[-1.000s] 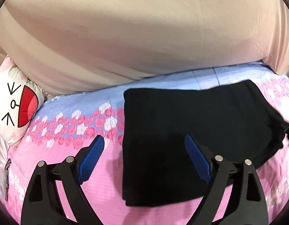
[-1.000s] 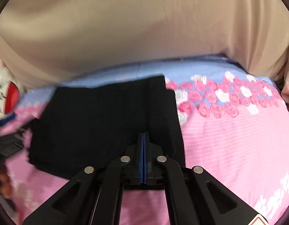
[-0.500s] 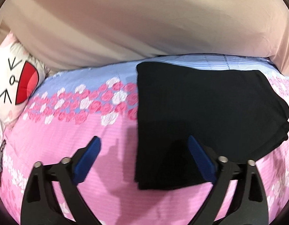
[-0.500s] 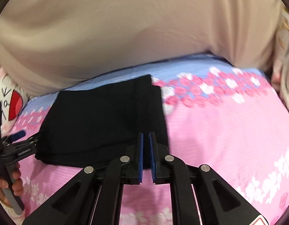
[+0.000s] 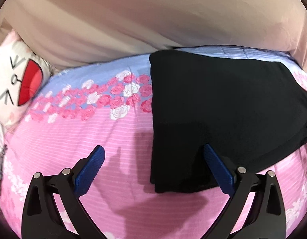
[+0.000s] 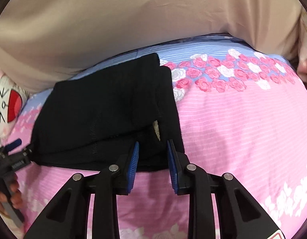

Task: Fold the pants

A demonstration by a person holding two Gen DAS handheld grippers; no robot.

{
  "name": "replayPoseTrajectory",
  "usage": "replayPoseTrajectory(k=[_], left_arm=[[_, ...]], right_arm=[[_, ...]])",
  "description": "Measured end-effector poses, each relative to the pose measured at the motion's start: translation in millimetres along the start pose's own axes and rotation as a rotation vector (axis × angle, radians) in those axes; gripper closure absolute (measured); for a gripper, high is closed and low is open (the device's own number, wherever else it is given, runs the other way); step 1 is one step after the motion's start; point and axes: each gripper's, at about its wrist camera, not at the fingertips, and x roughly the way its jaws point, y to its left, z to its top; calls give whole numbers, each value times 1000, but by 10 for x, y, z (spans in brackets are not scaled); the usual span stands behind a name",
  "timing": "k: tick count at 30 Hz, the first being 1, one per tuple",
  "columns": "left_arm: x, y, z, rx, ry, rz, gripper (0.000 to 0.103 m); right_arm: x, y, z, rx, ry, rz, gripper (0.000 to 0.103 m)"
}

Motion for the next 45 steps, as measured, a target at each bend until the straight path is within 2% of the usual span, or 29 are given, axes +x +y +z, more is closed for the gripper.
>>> replayPoseTrajectory(k=[5,7,9,13,15,17,25,28,45], left_arm=[[-288,-79,-70,25,-29,-7,7],[-417,-105,-123,29,-43,-12,7],[-529,-105,-171,26,-54,-15,7],[-740,-81,-288,8,-63,-32,6],[-839,-71,-354,3,-69,-31,6],[-913,-59,-412,-5,-73,-34,5],[-1169,-12,-626,-40,-89,-53,5],[-1226,-8,-696,-43,-85,-59,5],[-1433,24,-942,-46,-105,-50,5]], right_arm=[[-404,289,-192,-71,-91,-87,72],[-514,352,-302,-69,-99,-86,68],[-580,392,-389,-70,-109,-91,55],[-713,462,-561,-71,-127,-93,52],[-793,484,-644,-60,-138,-88,42],[-846,495,-705,-53,-148,-84,39],[-1015,557,-900,-54,-155,-63,37],[-1063,577,-958,-58,-156,-60,31],[-1187,649,-1207,-74,-142,-47,31]])
